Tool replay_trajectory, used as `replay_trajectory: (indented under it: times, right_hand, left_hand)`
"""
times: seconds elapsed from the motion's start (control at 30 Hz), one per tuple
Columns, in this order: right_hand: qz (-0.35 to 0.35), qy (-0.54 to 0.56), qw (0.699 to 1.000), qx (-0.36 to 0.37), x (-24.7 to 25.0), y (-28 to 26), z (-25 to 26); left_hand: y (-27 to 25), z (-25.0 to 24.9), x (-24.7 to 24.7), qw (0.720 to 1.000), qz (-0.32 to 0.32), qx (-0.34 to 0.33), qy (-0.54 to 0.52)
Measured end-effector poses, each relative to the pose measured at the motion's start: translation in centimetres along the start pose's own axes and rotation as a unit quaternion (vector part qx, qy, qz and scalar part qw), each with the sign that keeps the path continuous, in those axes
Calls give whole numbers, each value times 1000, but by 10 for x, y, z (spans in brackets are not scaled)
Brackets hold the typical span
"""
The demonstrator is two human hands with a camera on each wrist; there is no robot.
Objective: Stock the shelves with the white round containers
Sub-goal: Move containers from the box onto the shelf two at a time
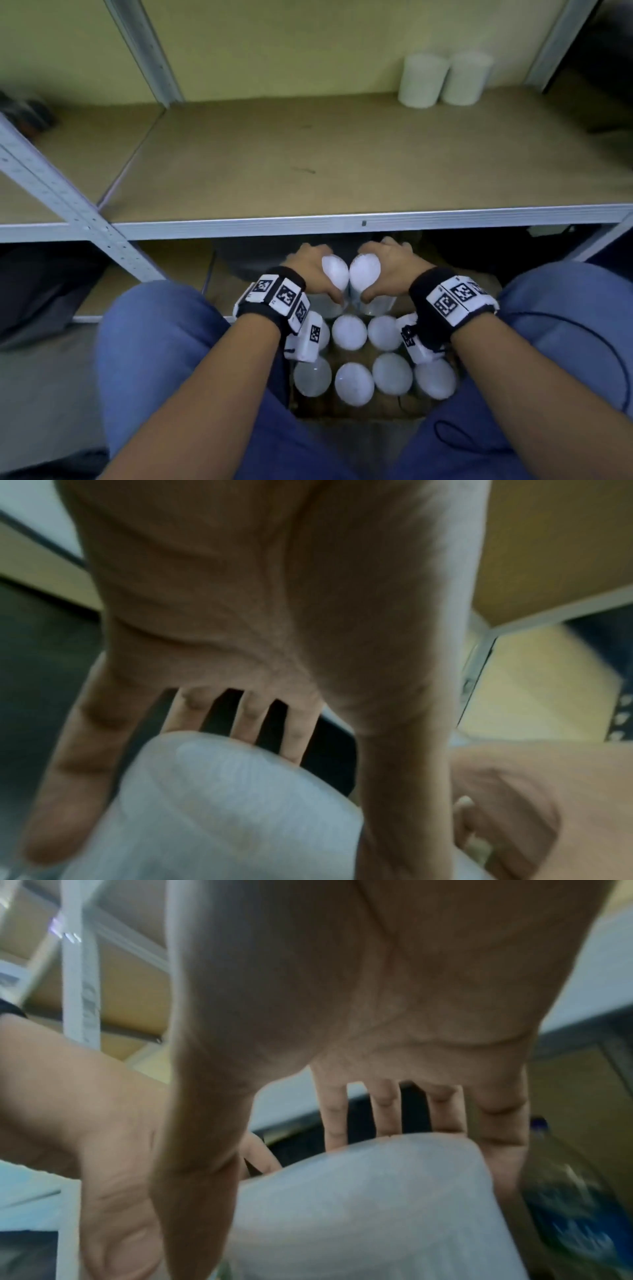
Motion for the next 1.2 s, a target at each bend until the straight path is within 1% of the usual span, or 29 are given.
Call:
replay_trajectory:
  times: [0.1, 0.3, 0.43, 0.57, 0.67, 0.77, 0.83, 0.97, 1.07, 1.2]
  right_hand:
    - [-49, 1, 999, 15, 44, -32, 8]
    - [-146, 1, 989, 32, 125, -83, 17]
    - [-198, 12, 980, 31, 162, -97, 21]
    - [-246, 20, 969, 24, 188, -94, 23]
    - [-260, 44, 964, 16, 197, -80, 19]
    - [-262, 63, 963, 8, 198, -59, 15]
    - [-256, 73, 964, 5, 195, -43, 12]
    - [-237, 82, 968, -11, 183, -17, 3]
    - [-240, 93, 966, -17, 179, -10, -5]
    - [-224, 65, 972, -10, 177, -8, -6]
  left_hand:
    - [-27, -30, 40, 998, -32, -46, 1]
    - [-73, -74, 103, 989, -107, -105, -2]
    - [-90, -93, 134, 978, -159, -130, -31]
    - [-90, -105, 156, 964, -213, -152, -54]
    - [-80, -105, 166, 955, -242, -155, -77]
    - [-64, -101, 171, 951, -258, -142, -91]
    - [-51, -97, 172, 953, -256, -127, -100]
    - [-30, -92, 161, 962, -229, -107, -108]
    - [-25, -92, 157, 959, -234, -110, -116]
    - [-24, -93, 156, 963, -220, -114, -108]
Point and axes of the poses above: each hand's wrist, its own y-axis towards the middle knuckle, its own x-axis out of the back of the hand, z = x × y, the point moved 9 cm from there along y, towards the middle knuckle, and after that the axes turned 7 degrees about -y, right-handed, at the moved point
